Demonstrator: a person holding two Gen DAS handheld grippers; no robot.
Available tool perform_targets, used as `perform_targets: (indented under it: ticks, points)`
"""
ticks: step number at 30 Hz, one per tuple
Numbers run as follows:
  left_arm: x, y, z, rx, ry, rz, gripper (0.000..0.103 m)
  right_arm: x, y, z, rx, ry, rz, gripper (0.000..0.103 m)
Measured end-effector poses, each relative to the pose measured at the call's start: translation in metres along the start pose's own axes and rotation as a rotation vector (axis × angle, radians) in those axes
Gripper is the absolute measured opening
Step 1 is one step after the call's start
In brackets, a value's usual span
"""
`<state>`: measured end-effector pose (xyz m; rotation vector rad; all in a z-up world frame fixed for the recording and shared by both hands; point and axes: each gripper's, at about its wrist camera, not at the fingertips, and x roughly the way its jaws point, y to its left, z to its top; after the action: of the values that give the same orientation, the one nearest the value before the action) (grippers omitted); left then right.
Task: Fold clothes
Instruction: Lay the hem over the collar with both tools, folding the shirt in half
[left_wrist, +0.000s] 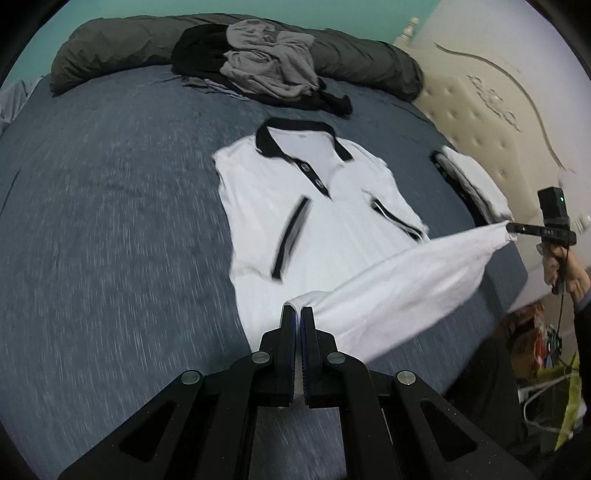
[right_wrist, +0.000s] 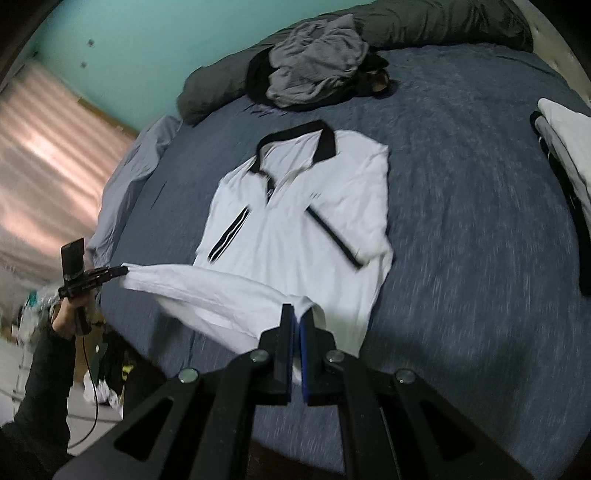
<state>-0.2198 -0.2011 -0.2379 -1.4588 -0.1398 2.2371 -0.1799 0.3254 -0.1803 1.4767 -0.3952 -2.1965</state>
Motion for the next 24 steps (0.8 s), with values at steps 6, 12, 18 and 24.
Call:
perform_targets:
  ticks: [6, 12, 18, 24]
  points:
    - [0.043, 0.032, 0.062, -0.060, -0.009, 0.028, 0.002, 0.038, -0.034, 0.074, 0.042, -0.003, -0.025, 0.002]
    - [0.093, 0.065, 0.111, -0.122, -0.006, 0.065, 0.002, 0.080, -0.064, 0.132, 0.078, -0.001, -0.070, 0.002]
    - [0.139, 0.083, 0.148, -0.155, -0.009, 0.069, 0.002, 0.111, -0.095, 0.171, 0.117, -0.008, -0.114, 0.002]
    - [0.173, 0.099, 0.171, -0.183, -0.010, 0.086, 0.002, 0.144, -0.118, 0.199, 0.134, -0.028, -0.141, 0.002]
